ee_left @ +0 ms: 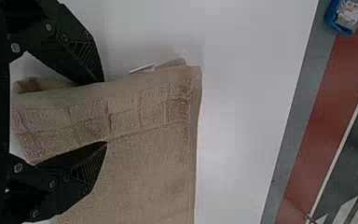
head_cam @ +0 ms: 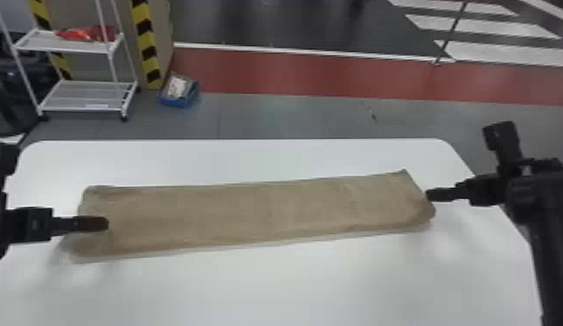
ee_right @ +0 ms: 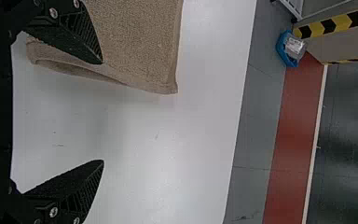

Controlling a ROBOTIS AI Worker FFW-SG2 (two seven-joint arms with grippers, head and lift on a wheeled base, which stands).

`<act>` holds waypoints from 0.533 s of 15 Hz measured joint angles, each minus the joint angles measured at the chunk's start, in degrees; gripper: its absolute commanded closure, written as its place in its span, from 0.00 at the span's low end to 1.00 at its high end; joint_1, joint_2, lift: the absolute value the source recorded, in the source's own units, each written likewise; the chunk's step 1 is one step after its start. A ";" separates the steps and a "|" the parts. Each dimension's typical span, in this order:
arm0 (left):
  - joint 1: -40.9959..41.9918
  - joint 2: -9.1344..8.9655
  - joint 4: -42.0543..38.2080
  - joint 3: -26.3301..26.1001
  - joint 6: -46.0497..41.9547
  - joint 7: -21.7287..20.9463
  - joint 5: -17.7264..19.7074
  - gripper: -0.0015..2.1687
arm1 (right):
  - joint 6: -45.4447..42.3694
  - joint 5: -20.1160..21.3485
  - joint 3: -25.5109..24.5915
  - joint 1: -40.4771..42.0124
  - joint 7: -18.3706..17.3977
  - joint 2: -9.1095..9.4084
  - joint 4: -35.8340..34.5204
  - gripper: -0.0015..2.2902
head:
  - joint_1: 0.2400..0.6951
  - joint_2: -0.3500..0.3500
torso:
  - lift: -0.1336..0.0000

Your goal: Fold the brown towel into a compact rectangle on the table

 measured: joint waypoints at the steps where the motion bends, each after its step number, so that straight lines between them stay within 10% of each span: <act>1: -0.22 0.15 0.24 -0.13 -0.06 -1.59 -0.05 0.60 | -0.09 -0.01 0.00 0.00 -0.09 -0.02 0.10 0.06 | 1.00 0.29 | 0.07; 3: -0.49 0.31 0.52 -0.23 -0.15 -2.89 -0.09 0.84 | -0.42 0.02 0.00 0.00 -0.48 -0.03 0.41 0.06 | 1.00 0.28 | 0.07; 8: 0.56 0.49 -0.06 0.20 -2.74 -6.13 -0.05 0.99 | -0.63 -0.14 -0.36 0.21 -0.53 -0.19 0.55 0.06 | 1.00 0.27 | 0.07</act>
